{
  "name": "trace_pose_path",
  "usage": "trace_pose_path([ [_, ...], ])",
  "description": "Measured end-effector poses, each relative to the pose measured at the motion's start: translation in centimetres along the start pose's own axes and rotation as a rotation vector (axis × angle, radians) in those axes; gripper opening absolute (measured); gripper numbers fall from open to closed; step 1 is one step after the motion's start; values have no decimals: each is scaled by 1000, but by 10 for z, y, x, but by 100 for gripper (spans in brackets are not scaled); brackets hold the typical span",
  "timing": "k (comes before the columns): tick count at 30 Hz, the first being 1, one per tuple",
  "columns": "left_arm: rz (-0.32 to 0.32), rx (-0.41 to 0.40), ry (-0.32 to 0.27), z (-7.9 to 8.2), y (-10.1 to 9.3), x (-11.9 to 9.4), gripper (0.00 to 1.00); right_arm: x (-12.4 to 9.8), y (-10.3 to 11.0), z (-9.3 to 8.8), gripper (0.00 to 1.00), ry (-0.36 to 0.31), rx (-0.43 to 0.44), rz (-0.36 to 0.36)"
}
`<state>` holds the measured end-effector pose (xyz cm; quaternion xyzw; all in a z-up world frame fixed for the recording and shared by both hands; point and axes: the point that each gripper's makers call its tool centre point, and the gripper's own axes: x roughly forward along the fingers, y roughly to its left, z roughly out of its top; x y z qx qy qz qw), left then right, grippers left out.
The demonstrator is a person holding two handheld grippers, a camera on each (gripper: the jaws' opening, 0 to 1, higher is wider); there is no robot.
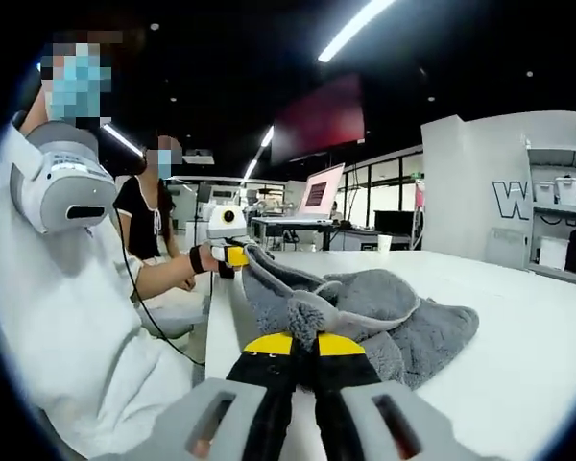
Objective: Open the folded towel by lifting each exposed corner and separating the folded layers until the towel lies flat within the target outline without major curled edges
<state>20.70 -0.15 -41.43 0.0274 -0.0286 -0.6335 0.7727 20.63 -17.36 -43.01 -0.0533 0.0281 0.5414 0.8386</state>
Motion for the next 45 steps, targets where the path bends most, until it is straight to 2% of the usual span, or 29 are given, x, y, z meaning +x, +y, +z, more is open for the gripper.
trace_pose_path([
  [10, -61, 64, 124, -20, -22, -5, 4, -3, 19, -17, 1, 83, -40, 66],
  [17, -97, 91, 168, -25, -35, -8, 4, -5, 31, -24, 3, 121, -56, 116],
  [25, -127, 117, 165, -25, -45, -12, 4, -8, 48, -29, 3, 132, -118, 182],
  [31, -145, 116, 180, -29, -48, -14, 6, -10, 50, -28, 8, 127, -105, 193],
  [37, -159, 125, 167, -25, -52, -16, 10, -12, 55, -22, 13, 108, -115, 207],
  [42, -161, 130, 135, -15, -53, -19, 12, -14, 58, -12, 14, 80, -126, 211],
  [45, -165, 135, 122, -11, -54, -21, 12, -15, 58, -4, 14, 38, -112, 214],
])
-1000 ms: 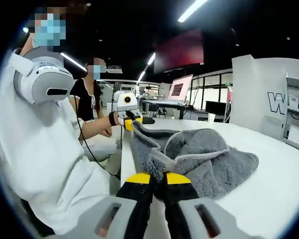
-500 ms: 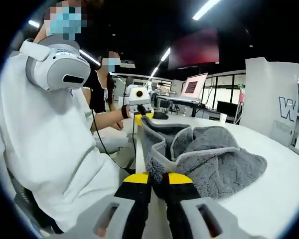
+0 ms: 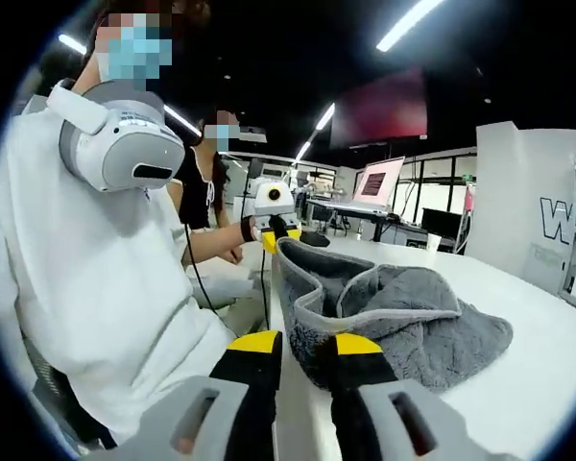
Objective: Open the folded towel by lifting each exposed corner and separating the folded layers until the towel lies flat within the target outline without major curled edges
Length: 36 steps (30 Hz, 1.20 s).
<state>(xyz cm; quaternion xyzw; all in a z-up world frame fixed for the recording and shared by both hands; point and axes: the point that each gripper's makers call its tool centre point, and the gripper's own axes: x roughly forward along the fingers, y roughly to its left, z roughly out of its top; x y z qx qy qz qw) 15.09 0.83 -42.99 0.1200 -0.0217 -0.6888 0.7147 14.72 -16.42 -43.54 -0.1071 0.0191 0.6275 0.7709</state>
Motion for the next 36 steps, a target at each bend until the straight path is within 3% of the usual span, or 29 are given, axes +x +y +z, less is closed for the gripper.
trace_pose_path([
  [5, 17, -12, -36, 7, 5, -2, 12, -3, -4, 5, 15, -21, 1, -15],
  [7, 23, -25, -70, 13, 7, -2, 13, -5, 0, 11, 18, -60, 11, 10],
  [13, 44, -43, -132, 28, 8, -5, 16, -8, 0, 12, 21, -53, 0, 6],
  [22, 87, -39, -52, 17, 12, 5, 23, -10, -7, 22, 22, -68, -27, -49],
  [28, 108, -54, -19, 13, 13, 8, 22, -14, -13, 35, 23, -112, -30, -87],
  [32, 140, -109, 57, 2, 17, 10, 23, -16, -21, 45, 24, -155, -22, -119],
  [33, 123, -95, 49, 4, 14, 13, 26, -17, -23, 45, 24, -160, -18, -123],
  [36, 119, -106, 61, 2, 13, 13, 26, -15, -32, 28, 23, -80, -15, -158],
])
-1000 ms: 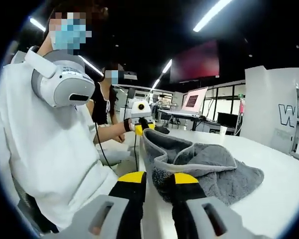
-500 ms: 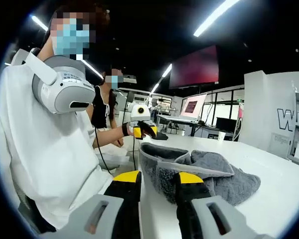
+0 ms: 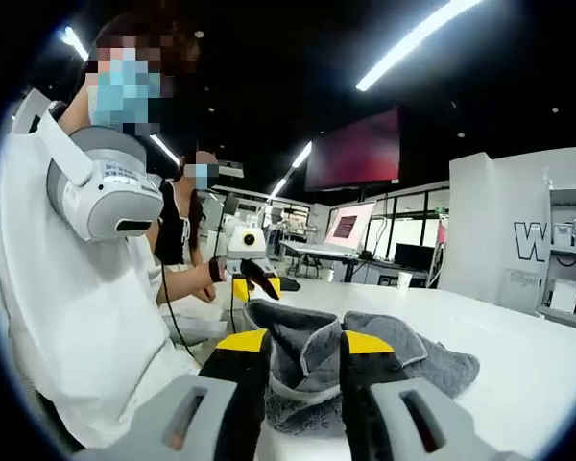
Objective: Open the folded towel by lifting each exposed corner and separating the folded layers until the towel lies flat within the target outline without major curled edges
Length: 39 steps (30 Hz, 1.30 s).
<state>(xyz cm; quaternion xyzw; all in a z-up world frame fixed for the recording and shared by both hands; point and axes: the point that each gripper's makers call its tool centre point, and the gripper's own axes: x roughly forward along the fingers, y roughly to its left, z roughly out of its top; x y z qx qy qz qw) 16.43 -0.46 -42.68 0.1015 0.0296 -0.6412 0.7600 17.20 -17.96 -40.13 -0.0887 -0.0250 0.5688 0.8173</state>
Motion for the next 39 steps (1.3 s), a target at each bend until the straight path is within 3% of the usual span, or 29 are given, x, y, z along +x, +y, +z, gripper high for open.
trace_pose_path([
  [5, 36, -7, 43, -9, 9, 1, 24, 5, -5, -24, 35, 73, 133, -23],
  [8, 41, -9, 79, -16, 11, 0, 18, 7, 2, -31, 30, 100, 178, 15],
  [11, 35, -7, 87, -17, 11, 0, 6, 7, 8, -38, 23, 126, 226, 53],
  [12, 16, -12, 115, -21, 8, -1, 1, 8, 9, -42, 21, 144, 231, 59],
  [17, 7, 1, 142, -27, 6, 0, 0, 5, 22, -49, 2, 163, 204, 119],
  [22, -43, 11, 157, -30, -4, 0, 0, 5, 31, -49, 6, 168, 176, 144],
  [29, 6, -8, 89, -16, 11, -2, 0, 12, 13, -33, 10, 118, 137, 72],
  [33, 26, -52, 9, -2, 22, -3, 2, 18, -1, -25, 11, 82, 139, 24],
  [36, 80, -66, -32, 6, 38, -4, 3, 21, -10, -22, 11, 73, 141, -11],
  [39, 97, -72, -26, 4, 49, -2, 4, 25, -14, -19, 11, 77, 129, -34],
])
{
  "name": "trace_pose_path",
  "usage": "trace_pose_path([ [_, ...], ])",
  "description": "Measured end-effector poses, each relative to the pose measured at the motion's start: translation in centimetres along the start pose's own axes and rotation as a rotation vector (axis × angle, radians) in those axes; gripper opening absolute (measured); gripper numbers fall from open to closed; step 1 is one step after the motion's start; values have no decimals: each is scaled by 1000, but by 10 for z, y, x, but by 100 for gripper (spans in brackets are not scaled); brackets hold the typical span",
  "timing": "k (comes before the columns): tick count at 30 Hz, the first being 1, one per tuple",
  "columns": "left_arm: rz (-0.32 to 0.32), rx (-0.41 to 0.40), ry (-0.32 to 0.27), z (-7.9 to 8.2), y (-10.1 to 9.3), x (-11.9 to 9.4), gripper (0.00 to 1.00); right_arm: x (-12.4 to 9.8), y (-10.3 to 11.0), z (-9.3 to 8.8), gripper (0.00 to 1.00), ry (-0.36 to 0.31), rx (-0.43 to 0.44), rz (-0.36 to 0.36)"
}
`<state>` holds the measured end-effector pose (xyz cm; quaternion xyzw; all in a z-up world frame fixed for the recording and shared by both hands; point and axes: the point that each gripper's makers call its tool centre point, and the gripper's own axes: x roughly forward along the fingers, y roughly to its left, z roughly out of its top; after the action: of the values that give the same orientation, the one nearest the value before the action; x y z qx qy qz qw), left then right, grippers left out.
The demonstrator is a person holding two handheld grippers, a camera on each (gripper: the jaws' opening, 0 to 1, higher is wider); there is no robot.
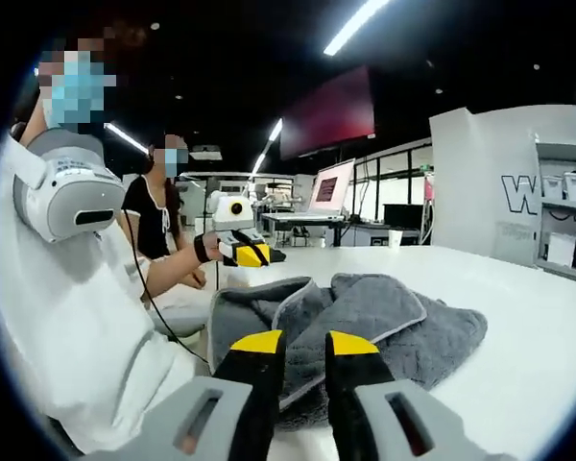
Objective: Open the folded towel by lifting each exposed corner and separating the folded layers until the towel lies flat within the target outline without major curled edges
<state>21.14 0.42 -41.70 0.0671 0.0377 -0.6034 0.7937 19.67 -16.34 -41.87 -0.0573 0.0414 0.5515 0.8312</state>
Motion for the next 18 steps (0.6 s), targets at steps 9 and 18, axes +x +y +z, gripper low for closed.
trace_pose_path([
  [9, 106, -60, 22, -7, 37, 14, 6, 7, -13, -4, 12, 53, -52, -72],
  [18, 191, -134, 47, -16, 71, 22, 13, 5, -57, 9, 13, -6, -7, -214],
])
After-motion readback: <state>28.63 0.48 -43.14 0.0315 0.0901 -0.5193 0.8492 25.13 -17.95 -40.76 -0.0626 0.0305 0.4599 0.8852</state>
